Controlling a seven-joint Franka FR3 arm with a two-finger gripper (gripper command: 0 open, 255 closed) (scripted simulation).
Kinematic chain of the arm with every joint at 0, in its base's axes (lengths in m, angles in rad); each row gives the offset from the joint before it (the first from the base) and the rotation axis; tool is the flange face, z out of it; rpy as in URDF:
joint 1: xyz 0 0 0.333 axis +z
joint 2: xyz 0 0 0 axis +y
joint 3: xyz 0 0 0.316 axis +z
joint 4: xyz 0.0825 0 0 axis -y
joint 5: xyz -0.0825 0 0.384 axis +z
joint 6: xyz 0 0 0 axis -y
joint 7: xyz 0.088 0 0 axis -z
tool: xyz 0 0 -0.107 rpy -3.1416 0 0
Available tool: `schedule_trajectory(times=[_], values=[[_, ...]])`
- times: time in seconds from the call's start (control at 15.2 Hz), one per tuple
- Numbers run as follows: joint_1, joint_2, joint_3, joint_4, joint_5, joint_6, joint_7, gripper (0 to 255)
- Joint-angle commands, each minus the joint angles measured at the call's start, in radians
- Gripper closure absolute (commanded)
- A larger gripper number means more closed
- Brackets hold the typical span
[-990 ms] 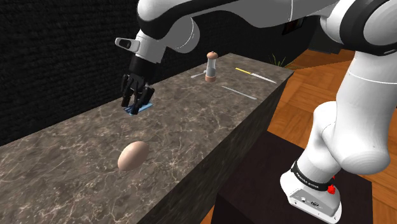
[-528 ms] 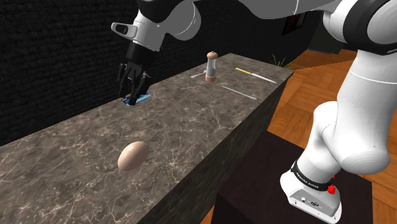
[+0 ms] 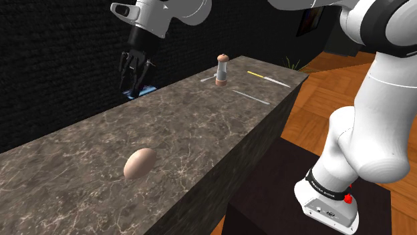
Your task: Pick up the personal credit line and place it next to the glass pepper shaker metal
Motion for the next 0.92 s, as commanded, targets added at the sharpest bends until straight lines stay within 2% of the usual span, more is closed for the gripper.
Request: schedule_trajectory(times=[0.0, 0.07, 0.46, 0.86], values=[[-0.001, 0.001, -0.001, 0.026, -0.005, -0.023, 0.013, 255], [-0.001, 0.001, -0.001, 0.033, -0.006, -0.029, 0.017, 255], [-0.079, -0.046, -0.061, -0.013, 0.012, -0.104, -0.103, 255], [-0.157, -0.056, -0.127, -0.011, 0.021, -0.193, -0.218, 255]])
